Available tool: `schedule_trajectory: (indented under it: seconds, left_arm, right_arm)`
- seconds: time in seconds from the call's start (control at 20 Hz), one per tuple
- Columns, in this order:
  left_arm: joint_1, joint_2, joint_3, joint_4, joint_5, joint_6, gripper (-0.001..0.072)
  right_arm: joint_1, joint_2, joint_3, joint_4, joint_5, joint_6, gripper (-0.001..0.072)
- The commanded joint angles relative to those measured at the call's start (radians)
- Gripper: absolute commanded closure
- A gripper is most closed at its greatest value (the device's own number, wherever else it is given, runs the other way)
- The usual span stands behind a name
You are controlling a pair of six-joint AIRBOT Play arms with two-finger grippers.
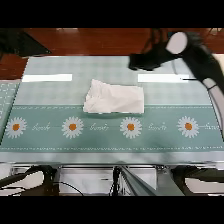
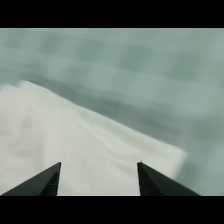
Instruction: Fold the shirts.
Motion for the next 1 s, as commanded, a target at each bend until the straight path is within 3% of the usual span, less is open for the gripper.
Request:
schedule_trajectory:
  seconds: [0.0, 0.1, 0.15, 0.2, 0.4, 0.55, 0.75, 0.95]
  left_arm:
    - [-0.008, -0.038, -0.057, 0.129, -0.004, -0.001, 0.0596]
    - [0.005, -0.039, -0.105, 0.195, -0.005, -0.002, 0.0517]
    - [0.012, -0.039, -0.124, 0.212, -0.004, -0.005, 0.0383]
    - [0.02, -0.039, -0.143, 0.227, -0.004, -0.012, 0.036]
    - [0.045, -0.039, -0.18, 0.343, -0.003, -0.031, 0.036]
    - [0.046, -0.039, -0.181, 0.429, -0.003, -0.058, 0.036]
    - [0.046, -0.039, -0.181, 0.432, -0.004, -0.065, 0.0367]
    - [0.046, -0.039, -0.181, 0.431, -0.005, -0.065, 0.0367]
  right_arm:
    - [-0.214, 0.061, -0.048, -0.249, 0.387, -0.11, 0.0121]
    - [-0.327, 0.061, -0.158, -0.043, 0.349, -0.137, 0.0115]
    - [-0.366, 0.061, -0.221, 0.064, 0.293, -0.154, 0.0114]
    - [-0.395, 0.061, -0.29, 0.164, 0.224, -0.176, 0.0114]
    - [-0.412, 0.045, -0.488, 0.392, -0.008, -0.26, 0.0113]
    - [-0.392, -0.035, -0.534, 0.538, -0.04, -0.336, 0.0113]
    - [-0.332, -0.14, -0.533, 0.75, -0.09, -0.417, 0.0113]
    - [-0.233, -0.209, -0.533, 0.798, -0.148, -0.381, 0.0136]
